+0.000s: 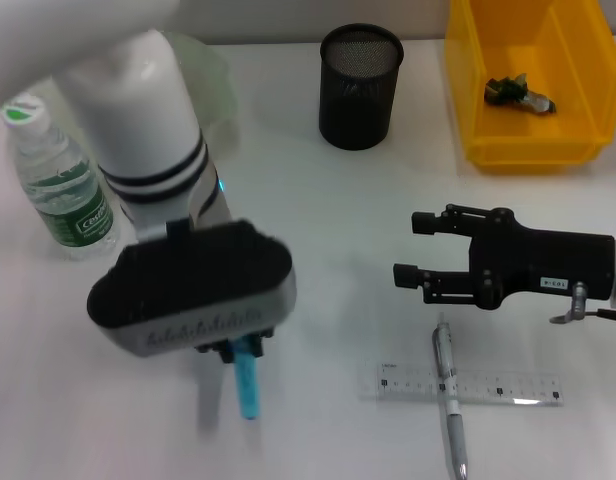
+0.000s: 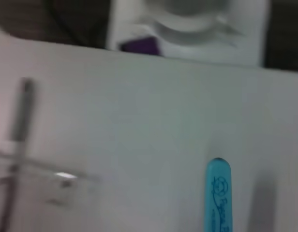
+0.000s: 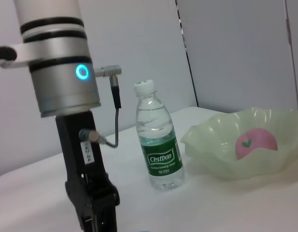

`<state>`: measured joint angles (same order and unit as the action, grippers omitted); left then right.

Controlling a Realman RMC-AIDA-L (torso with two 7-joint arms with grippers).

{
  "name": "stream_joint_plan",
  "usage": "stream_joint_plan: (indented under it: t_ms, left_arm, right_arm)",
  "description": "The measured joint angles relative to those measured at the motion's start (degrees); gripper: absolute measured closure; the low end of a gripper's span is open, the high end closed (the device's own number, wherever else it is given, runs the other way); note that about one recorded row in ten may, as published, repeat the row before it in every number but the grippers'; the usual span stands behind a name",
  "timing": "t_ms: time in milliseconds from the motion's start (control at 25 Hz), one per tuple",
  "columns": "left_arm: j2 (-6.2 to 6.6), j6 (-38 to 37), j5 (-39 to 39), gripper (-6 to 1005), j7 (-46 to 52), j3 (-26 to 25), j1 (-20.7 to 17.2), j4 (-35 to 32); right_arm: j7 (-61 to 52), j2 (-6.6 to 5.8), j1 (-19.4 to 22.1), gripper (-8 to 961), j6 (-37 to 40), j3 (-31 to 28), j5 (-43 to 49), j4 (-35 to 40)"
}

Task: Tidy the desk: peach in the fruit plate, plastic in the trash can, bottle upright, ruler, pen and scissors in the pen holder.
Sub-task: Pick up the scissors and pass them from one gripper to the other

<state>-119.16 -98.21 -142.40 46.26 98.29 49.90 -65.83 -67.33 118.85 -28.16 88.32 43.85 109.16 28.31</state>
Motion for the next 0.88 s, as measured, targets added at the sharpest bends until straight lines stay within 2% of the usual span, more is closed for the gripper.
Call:
stream_joint_plan:
  t_ms: [80, 120, 160, 320, 560, 680, 880]
  left_arm:
    - [0.05, -0.16, 2.08, 760, 1.05, -3.06, -0.57, 0.05]
    - [0.17, -0.61, 4.29, 760, 2.18, -6.84, -1.05, 0.08]
    - [0.17, -0.61, 4.29, 760, 2.18, -6.84, -1.05, 0.08]
    - [0.3, -2.58, 9.98, 761, 6.47, -15.18, -2.18, 0.15]
    - [0.36, -2.31, 16.67, 761, 11.49, -21.14, -4.71, -0.02]
    - [0.49, -2.82, 23.11, 761, 13.66, -26.77, -6.52, 1.92]
    - [0.59, -3.59, 29.38, 762, 14.42, -31.8, -7.46, 7.04]
  right_arm:
    - [-0.28, -0.03, 0.29, 163, 0.21, -0.24, 0.0, -0.1]
    - [-0.5, -0.03, 0.67, 163, 0.39, -0.38, -0.01, -0.04]
    - [-0.5, -0.03, 0.67, 163, 0.39, -0.38, -0.01, -0.04]
    - [-0.56, -0.37, 1.79, 162, 1.18, -0.44, -0.01, 0.05]
    - [-0.23, -0.46, 3.24, 162, 1.61, -0.44, -0.01, 0.07]
    - [-0.18, -0.33, 3.87, 163, 1.76, -0.34, -0.01, 0.11]
    - [-0.14, -0.4, 3.96, 162, 2.5, 0.04, 0.27, -0.11]
